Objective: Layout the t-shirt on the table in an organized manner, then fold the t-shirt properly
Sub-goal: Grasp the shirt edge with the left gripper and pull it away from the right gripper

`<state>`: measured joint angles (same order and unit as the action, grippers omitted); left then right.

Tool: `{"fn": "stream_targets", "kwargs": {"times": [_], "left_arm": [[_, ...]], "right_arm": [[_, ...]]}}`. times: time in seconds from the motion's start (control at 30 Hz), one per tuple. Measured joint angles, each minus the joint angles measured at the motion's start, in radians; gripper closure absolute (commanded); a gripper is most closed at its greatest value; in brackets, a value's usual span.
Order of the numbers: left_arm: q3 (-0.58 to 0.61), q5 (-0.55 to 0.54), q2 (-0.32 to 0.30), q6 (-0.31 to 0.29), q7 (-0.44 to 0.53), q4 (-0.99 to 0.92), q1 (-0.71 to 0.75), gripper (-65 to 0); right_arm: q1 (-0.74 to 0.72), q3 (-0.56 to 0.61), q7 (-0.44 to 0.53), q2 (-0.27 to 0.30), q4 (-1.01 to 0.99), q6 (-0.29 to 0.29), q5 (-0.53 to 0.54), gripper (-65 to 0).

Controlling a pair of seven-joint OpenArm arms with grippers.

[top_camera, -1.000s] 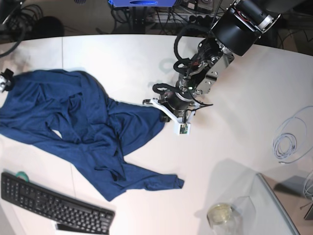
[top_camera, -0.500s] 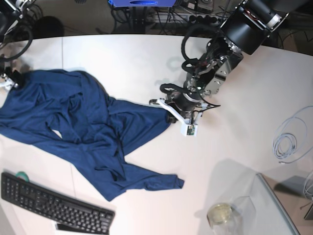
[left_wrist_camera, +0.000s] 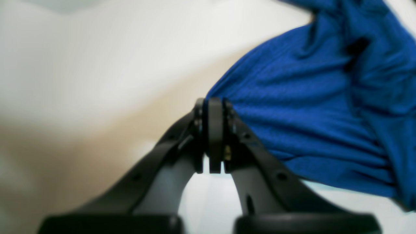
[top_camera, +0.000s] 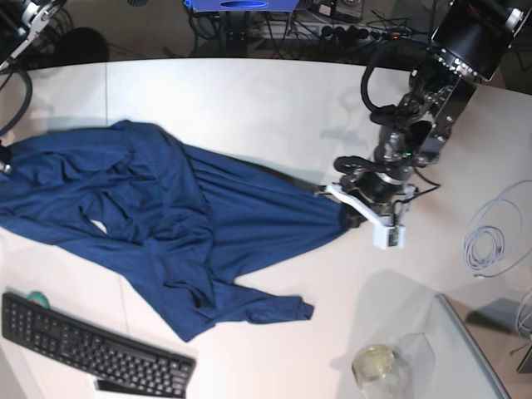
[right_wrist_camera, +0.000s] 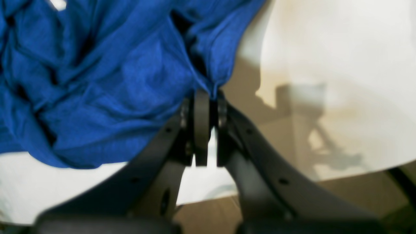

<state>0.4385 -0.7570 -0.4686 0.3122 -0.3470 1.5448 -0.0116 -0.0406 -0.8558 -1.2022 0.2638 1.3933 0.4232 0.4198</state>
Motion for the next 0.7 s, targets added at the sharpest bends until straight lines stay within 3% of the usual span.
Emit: {"fn": "stream_targets", "kwargs": {"times": [0.13, 0.23, 0.33, 0.53, 0.7], "left_arm": [[-0.19, 0.008, -0.003, 0.006, -0.119, 0.177, 0.127, 0.0], [-0.285, 0.008, 0.001, 0.002, -0.195, 0.278, 0.212, 0.0], [-0.353, 0.008, 0.003, 0.002, -0.213, 0.298, 0.29, 0.0], [-0.365, 0.024, -0.001, 0.005, -0.214, 0.275, 0.364, 0.0], [-0.368, 0.25, 0.058, 0.003, -0.218, 0.251, 0.408, 0.0]], "right_arm": [[0.006, -0.003, -0.111, -0.001, 0.129, 0.003, -0.002, -0.2], [0.027, -0.002, -0.12, 0.002, 0.139, 0.0, 0.004, -0.2], [0.099, -0.003, -0.116, -0.018, 0.138, -0.102, -0.005, -0.2], [0.16, 0.002, -0.031, -0.053, 0.069, -0.172, 0.011, -0.2], [0.184, -0.003, 0.047, -0.057, -0.076, -0.206, -0.001, -0.2]]}}
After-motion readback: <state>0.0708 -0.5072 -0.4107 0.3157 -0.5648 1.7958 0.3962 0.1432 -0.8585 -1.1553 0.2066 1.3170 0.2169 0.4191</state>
